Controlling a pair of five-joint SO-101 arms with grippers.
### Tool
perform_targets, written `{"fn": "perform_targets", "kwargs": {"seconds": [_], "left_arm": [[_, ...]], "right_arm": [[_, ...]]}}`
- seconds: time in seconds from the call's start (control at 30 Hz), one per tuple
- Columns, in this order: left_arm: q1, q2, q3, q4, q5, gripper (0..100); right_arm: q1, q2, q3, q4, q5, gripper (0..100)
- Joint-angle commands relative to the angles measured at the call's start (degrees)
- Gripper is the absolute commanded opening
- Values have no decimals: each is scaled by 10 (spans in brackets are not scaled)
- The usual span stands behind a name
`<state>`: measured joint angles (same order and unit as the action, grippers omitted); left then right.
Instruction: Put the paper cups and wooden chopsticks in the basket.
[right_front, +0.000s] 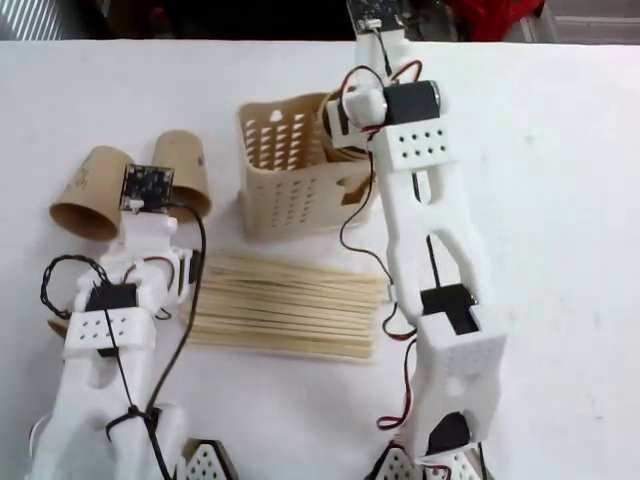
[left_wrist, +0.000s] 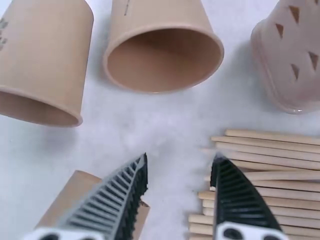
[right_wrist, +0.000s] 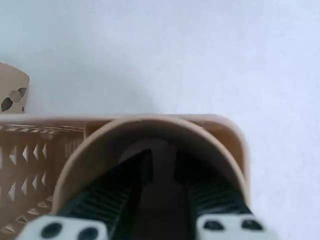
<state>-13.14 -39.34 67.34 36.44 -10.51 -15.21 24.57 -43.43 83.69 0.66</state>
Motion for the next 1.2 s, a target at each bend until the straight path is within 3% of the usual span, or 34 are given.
{"fn": "perform_targets", "kwargs": {"seconds": [0.0,0.33,0.57,0.73,0.87,1.03,1.17], "left_arm": [[-1,-13,-3,-11,5,215],[-11,-18,-29,1,9,215],[-71,-18,-204,159,7,218],[-142,-14,-400,289,5,218],[-209,-13,-486,362,-39,219],[-270,-13,-470,387,-128,219],[-333,-14,-446,467,-206,280]], "right_arm": [[-11,-45,-41,8,1,95],[-42,-153,-97,116,2,94],[11,-209,-55,148,48,92],[65,-244,69,147,50,91],[100,-291,167,138,68,39],[139,-393,307,97,134,39],[177,-493,470,26,192,45]]}}
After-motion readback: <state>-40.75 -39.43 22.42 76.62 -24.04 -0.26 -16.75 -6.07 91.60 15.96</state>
